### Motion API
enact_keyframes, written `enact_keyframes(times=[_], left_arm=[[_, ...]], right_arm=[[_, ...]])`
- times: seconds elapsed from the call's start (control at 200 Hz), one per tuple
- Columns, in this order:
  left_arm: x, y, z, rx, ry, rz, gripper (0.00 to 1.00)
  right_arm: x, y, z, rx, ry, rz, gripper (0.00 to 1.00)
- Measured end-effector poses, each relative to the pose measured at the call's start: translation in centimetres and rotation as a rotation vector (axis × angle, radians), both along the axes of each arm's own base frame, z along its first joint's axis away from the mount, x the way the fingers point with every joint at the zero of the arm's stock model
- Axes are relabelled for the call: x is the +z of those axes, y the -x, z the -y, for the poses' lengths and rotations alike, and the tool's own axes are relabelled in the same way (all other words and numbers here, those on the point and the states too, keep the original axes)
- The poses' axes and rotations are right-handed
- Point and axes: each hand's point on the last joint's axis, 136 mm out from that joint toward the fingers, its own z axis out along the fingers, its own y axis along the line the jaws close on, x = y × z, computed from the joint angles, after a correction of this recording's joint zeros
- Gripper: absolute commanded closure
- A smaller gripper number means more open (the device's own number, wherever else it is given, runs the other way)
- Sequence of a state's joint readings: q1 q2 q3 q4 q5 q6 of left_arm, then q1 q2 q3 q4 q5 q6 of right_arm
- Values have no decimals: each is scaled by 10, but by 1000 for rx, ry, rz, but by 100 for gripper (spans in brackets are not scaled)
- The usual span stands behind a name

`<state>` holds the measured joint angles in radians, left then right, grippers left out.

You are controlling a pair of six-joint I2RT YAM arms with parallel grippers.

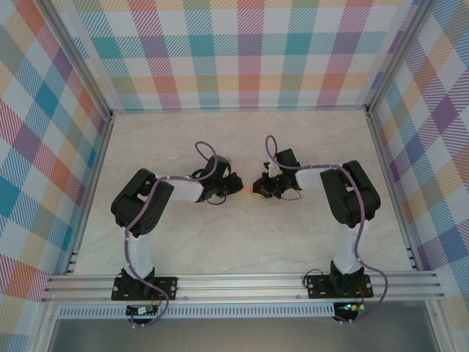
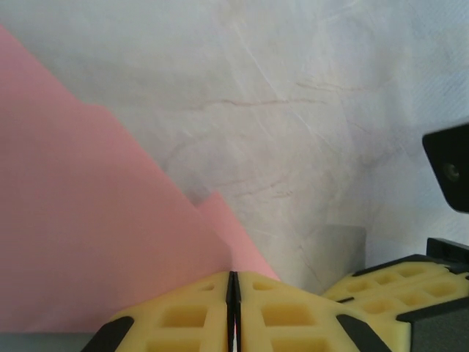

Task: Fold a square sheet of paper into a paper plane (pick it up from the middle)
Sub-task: Fold the wing for the fifth time at the center of the table.

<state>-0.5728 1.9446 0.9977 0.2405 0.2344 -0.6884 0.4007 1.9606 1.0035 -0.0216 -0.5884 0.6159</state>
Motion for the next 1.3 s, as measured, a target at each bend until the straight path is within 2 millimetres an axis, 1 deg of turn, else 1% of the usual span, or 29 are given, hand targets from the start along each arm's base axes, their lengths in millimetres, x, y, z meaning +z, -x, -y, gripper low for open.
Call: enact_keyframes(times=[0.28, 0.435, 0.66, 1.085, 1.21, 1.3], left_arm=[[0, -15, -26, 26, -5, -6, 88], [0, -27, -46, 45, -17, 5, 88], [1, -39, -70, 52, -23, 14, 87], [11, -65, -108, 88, -74, 56, 86], [9, -69, -118, 107, -88, 55, 85], [10, -70, -121, 111, -88, 57, 84]], right_arm=[[0, 0, 0, 2, 0, 2, 100], [0, 0, 0, 2, 0, 2, 100], [0, 0, 0, 2, 0, 2, 100], [0, 0, 0, 2, 0, 2, 100], [0, 0, 0, 2, 0, 2, 100], [0, 0, 0, 2, 0, 1, 100]])
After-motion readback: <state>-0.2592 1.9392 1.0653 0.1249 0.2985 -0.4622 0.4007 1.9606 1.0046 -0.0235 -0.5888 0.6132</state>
